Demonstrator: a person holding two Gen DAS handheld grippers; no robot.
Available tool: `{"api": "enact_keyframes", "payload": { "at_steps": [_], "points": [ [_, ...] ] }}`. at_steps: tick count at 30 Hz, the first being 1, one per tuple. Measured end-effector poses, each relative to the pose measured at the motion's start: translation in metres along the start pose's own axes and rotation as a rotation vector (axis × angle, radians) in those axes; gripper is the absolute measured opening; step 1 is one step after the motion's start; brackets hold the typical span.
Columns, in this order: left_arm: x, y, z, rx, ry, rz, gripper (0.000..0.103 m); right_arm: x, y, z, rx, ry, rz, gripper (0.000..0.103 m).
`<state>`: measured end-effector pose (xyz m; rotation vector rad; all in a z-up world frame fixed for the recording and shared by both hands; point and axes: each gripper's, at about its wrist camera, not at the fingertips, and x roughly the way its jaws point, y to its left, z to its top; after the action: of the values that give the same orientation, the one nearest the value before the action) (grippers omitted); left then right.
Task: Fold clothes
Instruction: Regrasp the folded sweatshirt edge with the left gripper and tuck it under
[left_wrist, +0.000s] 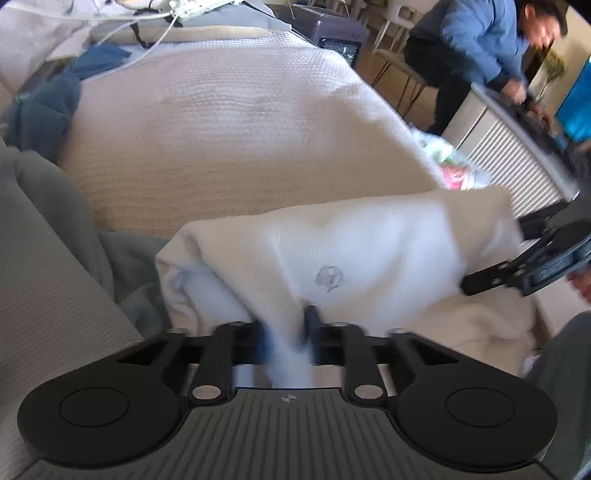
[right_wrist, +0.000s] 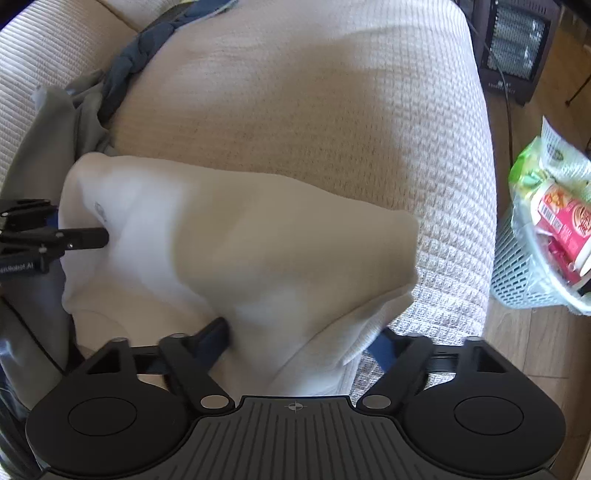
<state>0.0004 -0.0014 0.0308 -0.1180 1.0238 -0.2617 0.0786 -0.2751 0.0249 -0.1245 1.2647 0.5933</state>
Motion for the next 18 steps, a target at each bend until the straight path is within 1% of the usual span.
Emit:
{"api": "enact_keyframes", "payload": {
  "at_steps": [1,2,3,6,8,11,17,18],
  "points": [
    [-0.002,0.003,0.002,-0.020,0.004,-0.017,0.013,-0.003,0.001,-0.001,-0.001,-0.011,0.000,0.064],
    [-0.004,0.004,0.003,-0.034,0.005,-0.031,0.012,-0.006,0.002,-0.002,-0.004,-0.026,0.000,0.056],
    [-0.007,0.004,0.005,-0.030,-0.001,-0.034,0.012,-0.009,0.003,-0.003,-0.008,-0.040,-0.005,0.052],
    [-0.019,0.001,0.009,-0.024,-0.029,-0.055,0.012,-0.021,0.006,-0.007,-0.013,-0.085,-0.017,0.044],
    [-0.029,-0.002,0.015,-0.017,-0.057,-0.071,0.011,-0.029,0.008,-0.007,-0.020,-0.119,-0.025,0.042],
    [-0.042,-0.005,0.028,0.007,-0.098,-0.073,0.011,-0.041,0.012,-0.004,-0.043,-0.167,-0.046,0.042],
    [-0.053,-0.005,0.050,0.018,-0.161,-0.045,0.011,-0.057,0.018,0.023,-0.078,-0.269,-0.090,0.041],
    [-0.053,-0.004,0.054,0.019,-0.168,-0.042,0.011,-0.059,0.017,0.028,-0.077,-0.284,-0.097,0.037]
  ]
}}
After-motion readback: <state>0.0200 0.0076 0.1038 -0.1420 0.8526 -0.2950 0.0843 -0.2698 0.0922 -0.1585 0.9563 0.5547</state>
